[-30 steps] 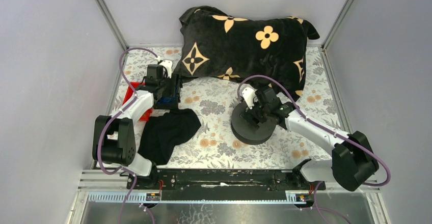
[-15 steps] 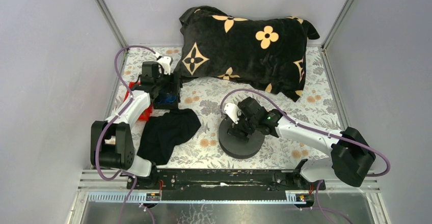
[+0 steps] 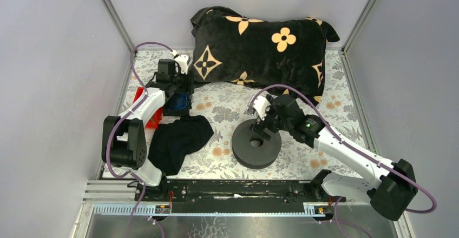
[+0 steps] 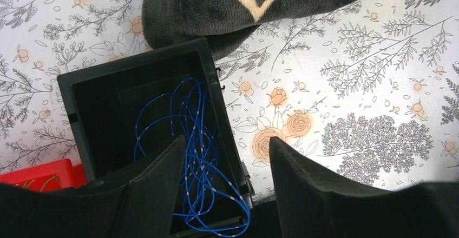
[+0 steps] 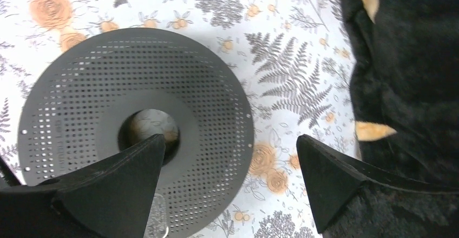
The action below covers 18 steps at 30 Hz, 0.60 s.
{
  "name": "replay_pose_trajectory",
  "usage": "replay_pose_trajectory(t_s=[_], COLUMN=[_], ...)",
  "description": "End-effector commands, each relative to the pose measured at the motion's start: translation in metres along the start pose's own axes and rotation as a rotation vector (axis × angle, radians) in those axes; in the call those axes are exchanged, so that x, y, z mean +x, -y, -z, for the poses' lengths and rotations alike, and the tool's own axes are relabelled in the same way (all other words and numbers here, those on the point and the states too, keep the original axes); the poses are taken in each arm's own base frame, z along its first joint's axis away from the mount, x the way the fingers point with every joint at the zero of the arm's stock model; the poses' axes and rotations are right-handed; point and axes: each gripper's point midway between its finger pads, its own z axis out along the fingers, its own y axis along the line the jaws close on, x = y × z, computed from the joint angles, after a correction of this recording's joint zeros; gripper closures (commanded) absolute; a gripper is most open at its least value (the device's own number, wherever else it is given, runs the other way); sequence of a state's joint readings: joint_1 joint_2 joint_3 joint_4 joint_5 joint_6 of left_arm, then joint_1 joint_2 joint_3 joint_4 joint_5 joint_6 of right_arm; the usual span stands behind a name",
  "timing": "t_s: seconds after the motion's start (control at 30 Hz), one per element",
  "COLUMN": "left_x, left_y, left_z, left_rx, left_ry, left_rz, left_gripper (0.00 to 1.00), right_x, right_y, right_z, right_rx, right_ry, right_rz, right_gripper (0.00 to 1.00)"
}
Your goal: Wrap the cables
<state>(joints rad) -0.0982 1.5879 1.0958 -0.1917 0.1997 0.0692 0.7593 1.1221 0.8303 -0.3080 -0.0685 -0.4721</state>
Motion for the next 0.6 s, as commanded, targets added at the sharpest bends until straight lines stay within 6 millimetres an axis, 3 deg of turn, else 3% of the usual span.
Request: replay_pose_trajectory(t_s=[0.0, 0.23, 0.57], left_x=[-0.007, 0.015, 0.035], left_y=[-0.014, -0.033, -0.048], left_z=[0.004, 0.015, 0.001], left_rx=[-0.090, -0.140, -0.142], left_ry=[-0.016, -0.091, -0.176], left_rz=[0.016, 0.012, 0.056], left_gripper=[0.33, 0.39, 0.43], right_x=[0.001, 0.008, 0.016], right_y=[0.010, 0.016, 0.013], right_z=[0.009, 0.010, 0.006], right_rx=[0.015, 0.037, 0.025], right_ry=[0.046, 0.050, 0.033], right_rz=[-0.058, -0.083, -0.090], right_gripper=[0.01, 0.01, 0.01])
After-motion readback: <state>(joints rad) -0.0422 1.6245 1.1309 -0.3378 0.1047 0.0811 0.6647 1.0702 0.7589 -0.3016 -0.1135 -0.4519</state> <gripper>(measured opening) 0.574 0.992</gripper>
